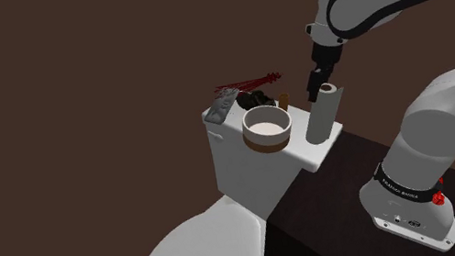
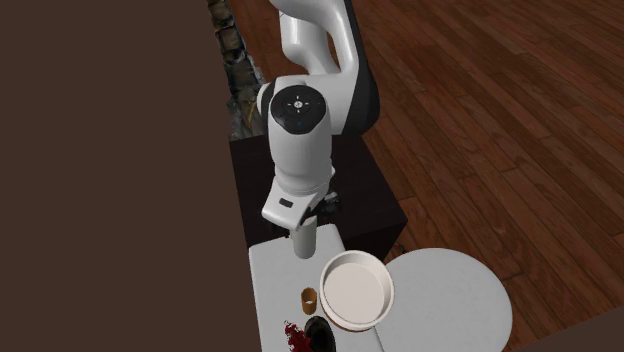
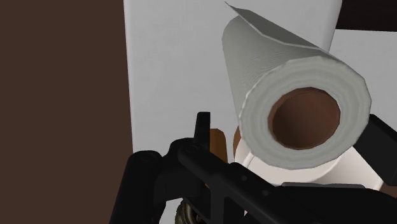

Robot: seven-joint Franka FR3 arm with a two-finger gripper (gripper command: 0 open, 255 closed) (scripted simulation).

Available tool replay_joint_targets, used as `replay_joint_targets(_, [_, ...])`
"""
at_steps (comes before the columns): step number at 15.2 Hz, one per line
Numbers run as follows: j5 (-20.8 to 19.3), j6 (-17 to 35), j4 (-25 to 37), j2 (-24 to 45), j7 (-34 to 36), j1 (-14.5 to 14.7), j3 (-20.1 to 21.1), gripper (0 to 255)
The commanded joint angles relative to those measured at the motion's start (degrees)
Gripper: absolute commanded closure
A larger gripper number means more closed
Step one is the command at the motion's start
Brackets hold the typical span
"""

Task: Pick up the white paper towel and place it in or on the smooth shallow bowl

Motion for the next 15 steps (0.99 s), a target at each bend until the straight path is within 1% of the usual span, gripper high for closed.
replay_joint_targets(1, [0.0,0.2,-0.1,0.0,0.1,0.0,0.0,0])
replay_joint_targets(5, [0.0,0.2,-0.1,0.0,0.1,0.0,0.0,0])
replay_joint_targets(6, [0.0,0.2,-0.1,0.0,0.1,0.0,0.0,255])
replay_joint_targets(15, [0.0,0.2,-0.1,0.0,0.1,0.0,0.0,255])
